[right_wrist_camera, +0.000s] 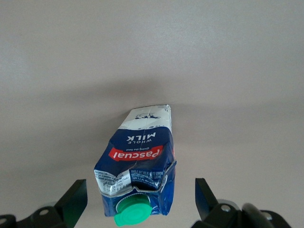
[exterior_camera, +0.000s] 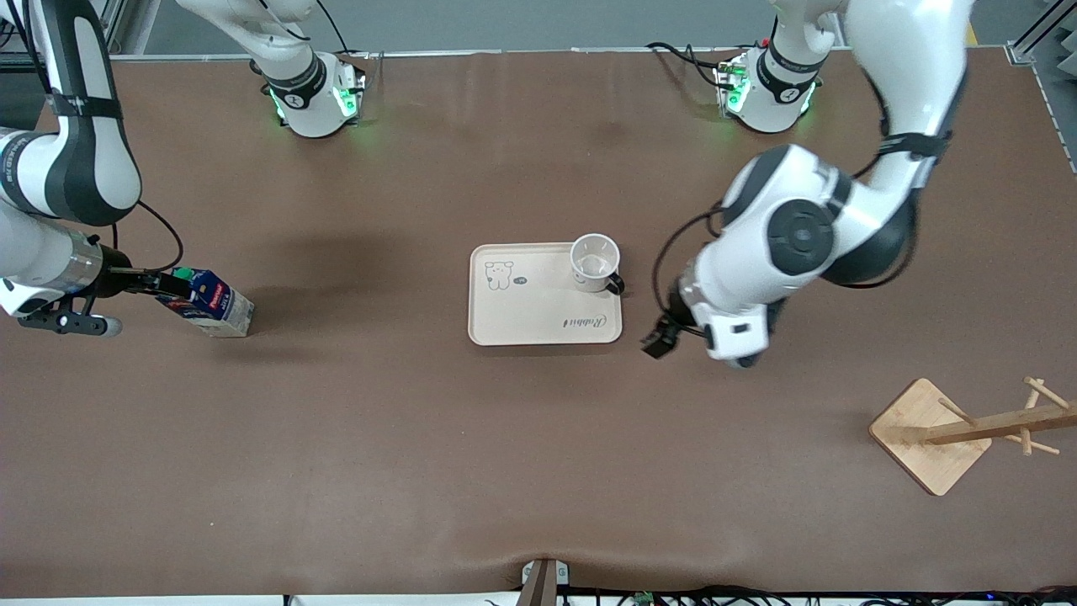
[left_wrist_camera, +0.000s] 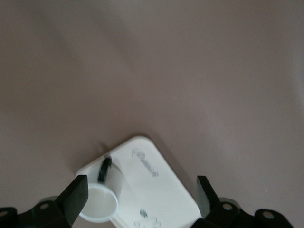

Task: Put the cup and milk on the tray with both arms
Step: 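Grasp the milk carton with the right gripper while the left gripper withdraws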

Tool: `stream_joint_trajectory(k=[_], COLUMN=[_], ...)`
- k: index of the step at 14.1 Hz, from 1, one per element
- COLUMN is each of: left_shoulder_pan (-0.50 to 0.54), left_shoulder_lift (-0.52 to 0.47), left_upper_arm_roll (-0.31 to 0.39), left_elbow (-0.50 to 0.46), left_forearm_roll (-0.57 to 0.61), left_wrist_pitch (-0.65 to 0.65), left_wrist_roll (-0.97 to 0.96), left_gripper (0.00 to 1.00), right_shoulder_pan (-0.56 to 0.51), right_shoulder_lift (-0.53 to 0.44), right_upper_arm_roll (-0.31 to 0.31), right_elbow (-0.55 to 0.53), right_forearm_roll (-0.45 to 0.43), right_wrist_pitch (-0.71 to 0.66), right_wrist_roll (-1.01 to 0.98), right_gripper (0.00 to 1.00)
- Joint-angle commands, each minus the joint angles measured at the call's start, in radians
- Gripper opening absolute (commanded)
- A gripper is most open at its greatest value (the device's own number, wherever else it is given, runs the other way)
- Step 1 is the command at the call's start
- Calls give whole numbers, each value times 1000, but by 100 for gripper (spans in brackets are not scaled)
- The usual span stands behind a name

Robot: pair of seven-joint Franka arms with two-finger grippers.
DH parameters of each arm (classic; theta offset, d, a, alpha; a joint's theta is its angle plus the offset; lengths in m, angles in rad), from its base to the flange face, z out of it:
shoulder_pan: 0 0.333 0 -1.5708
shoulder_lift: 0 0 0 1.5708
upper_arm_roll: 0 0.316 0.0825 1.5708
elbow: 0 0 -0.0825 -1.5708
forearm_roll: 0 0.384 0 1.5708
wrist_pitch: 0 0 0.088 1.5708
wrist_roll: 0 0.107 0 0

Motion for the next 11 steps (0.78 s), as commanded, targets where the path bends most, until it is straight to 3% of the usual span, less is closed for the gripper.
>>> stream_joint_trajectory(k=[1, 6, 8, 9, 11], left_shoulder_pan=[62, 215, 261, 283, 338], left_shoulder_lift=[-28, -104, -131, -148, -173], left_upper_arm_roll=[-4, -6, -4, -3, -7], left_elbow=[18, 18, 18, 18, 18], left_forearm_roll=[38, 38, 40, 38, 36], left_wrist_pitch=[-32, -69, -102, -118, -147], left_wrist_roll=[108, 434, 577, 636, 738], left_gripper=[100, 100, 100, 100, 100], right_shoulder_pan=[1, -2, -4, 1, 1], right_shoulder_lift=[-38, -93, -97, -98, -96], right_upper_arm_roll=[3, 3, 2, 3, 3], right_elbow=[-59, -234, -240, -228, -163], right_forearm_roll=[-22, -8, -8, -7, 0], right_wrist_pitch=[20, 228, 194, 128, 48], right_wrist_roll=[19, 16, 16, 19, 24], right_gripper=[100, 100, 29, 0, 0])
